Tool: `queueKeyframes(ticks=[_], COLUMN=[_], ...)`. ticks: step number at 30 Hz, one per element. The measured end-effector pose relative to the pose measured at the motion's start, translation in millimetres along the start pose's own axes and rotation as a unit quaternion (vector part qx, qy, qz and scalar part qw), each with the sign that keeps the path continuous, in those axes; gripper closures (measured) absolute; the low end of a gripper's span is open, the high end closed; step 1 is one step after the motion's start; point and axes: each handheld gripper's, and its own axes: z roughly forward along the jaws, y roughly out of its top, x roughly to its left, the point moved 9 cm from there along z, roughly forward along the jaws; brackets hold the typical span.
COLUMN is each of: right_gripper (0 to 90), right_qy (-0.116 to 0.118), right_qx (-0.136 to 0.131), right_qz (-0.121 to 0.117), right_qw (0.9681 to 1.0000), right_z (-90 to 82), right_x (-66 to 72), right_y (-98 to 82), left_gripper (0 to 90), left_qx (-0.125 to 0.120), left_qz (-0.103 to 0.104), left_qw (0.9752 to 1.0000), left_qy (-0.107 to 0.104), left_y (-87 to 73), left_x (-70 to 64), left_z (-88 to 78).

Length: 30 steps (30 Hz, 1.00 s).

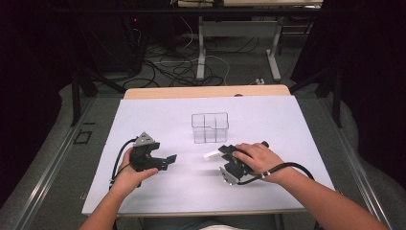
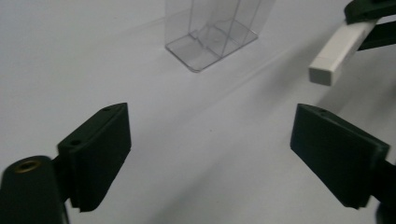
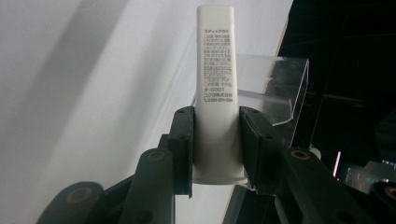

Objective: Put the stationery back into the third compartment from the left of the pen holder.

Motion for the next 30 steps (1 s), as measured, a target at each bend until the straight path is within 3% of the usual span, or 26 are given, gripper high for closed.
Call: queueKeyframes(ticks=[6,10,13,15,19,22,23,25,26,28,30], right_gripper=[67.3,67.3,67.3,67.3,67.2,67.2,67.3,67.2,67.2,67.2,67.2], right_qy=[0.003,0.005,0.003,0.004,0.006,0.004,0.005,0.007,0.007,0.009,0.004], right_qx=[-0.010,-0.011,-0.017,-0.015,-0.016,-0.019,-0.024,-0.019,-0.023,-0.021,-0.024], right_qz=[-0.021,-0.027,-0.035,-0.035,-0.038,-0.039,-0.060,-0.044,-0.061,-0.054,-0.063], right_qw=[0.9997,0.9996,0.9992,0.9993,0.9991,0.9991,0.9979,0.9988,0.9978,0.9983,0.9977], right_z=[-0.3,-3.0,-4.6,-4.8,-4.6,-4.1,-3.2,-3.0,-2.1,-1.7,-1.2], right_x=[0.8,0.6,0.8,2.3,5.0,5.8,3.5,7.2,5.4,8.1,6.9], right_y=[7.8,12.5,17.4,19.1,22.3,24.3,26.1,24.8,26.4,26.2,27.8], left_gripper=[17.7,22.9,29.1,31.4,32.6,33.5,33.8,34.4,34.4,35.5,39.0], left_qx=[0.018,0.039,0.053,0.074,0.104,0.106,0.114,0.126,0.133,0.143,0.147], left_qz=[0.035,0.057,0.062,0.081,0.120,0.132,0.133,0.139,0.142,0.143,0.138], left_qw=[0.9987,0.9956,0.9930,0.9883,0.9802,0.9784,0.9757,0.9718,0.9703,0.9679,0.9679], left_qy=[-0.032,-0.063,-0.085,-0.106,-0.117,-0.118,-0.132,-0.142,-0.144,-0.149,-0.150], left_y=[8.5,13.9,18.1,19.7,23.9,28.5,28.8,28.7,28.6,28.5,28.8], left_x=[-22.3,-39.2,-51.0,-56.8,-61.6,-64.1,-66.2,-69.9,-71.4,-74.6,-77.4], left_z=[9.4,15.7,20.5,22.0,26.5,31.4,32.1,35.0,36.5,39.9,43.9])
